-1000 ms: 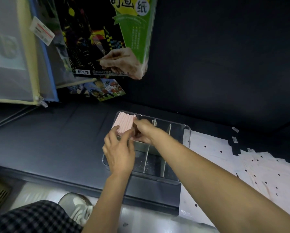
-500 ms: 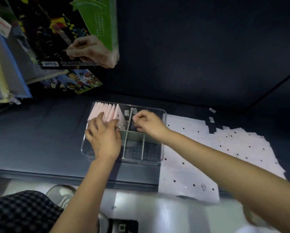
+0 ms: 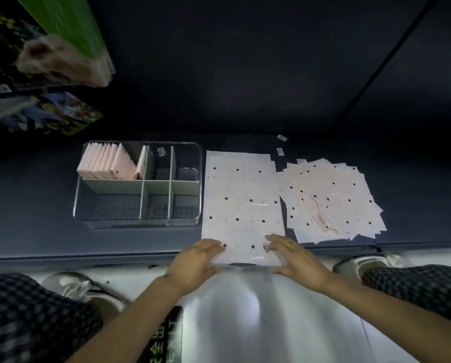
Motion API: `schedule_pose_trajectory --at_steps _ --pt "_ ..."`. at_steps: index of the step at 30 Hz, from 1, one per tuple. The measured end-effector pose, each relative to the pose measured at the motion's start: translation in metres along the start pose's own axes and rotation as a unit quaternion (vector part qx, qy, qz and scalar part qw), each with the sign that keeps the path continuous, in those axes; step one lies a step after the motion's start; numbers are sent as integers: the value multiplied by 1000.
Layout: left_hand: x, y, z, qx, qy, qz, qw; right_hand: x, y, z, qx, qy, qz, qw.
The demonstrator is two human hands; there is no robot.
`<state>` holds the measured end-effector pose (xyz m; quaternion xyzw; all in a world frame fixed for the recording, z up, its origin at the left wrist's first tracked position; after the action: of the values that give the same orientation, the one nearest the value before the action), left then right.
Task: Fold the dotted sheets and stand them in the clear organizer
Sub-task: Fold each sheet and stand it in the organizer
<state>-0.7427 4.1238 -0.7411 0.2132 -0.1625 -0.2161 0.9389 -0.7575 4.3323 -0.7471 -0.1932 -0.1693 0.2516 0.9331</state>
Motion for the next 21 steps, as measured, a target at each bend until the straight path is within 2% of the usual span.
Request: schedule_pose_trajectory --at_steps 4,6,9,13,18,21 --pt "9 -5 -18 -22 -12 -11 1000 4 -4 8 24 83 43 995" --pt "9 -4 -22 -37 -11 -12 999 2 -1 11 9 100 36 994" --pt "10 -3 -24 -80 -4 -13 997 0 5 8 6 80 36 996" --pt "13 -2 -11 -41 86 15 995 5 5 -4 23 22 59 998" --pt "12 -4 3 -4 144 45 989 6 3 4 16 83 40 996" --pt "10 -9 8 23 144 60 987 3 9 9 -53 77 11 996"
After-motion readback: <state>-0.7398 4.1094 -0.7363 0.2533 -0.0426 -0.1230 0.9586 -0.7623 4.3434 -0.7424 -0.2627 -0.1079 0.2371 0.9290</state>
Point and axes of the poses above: each hand's wrist, its own x-axis away from the middle knuckle, its own z-axis out of the back of the hand, y = z × x, the point moved 9 cm from there along -x, towards the middle knuckle, and after that the axes turned 2 degrees about -x, right-handed, at the moved point
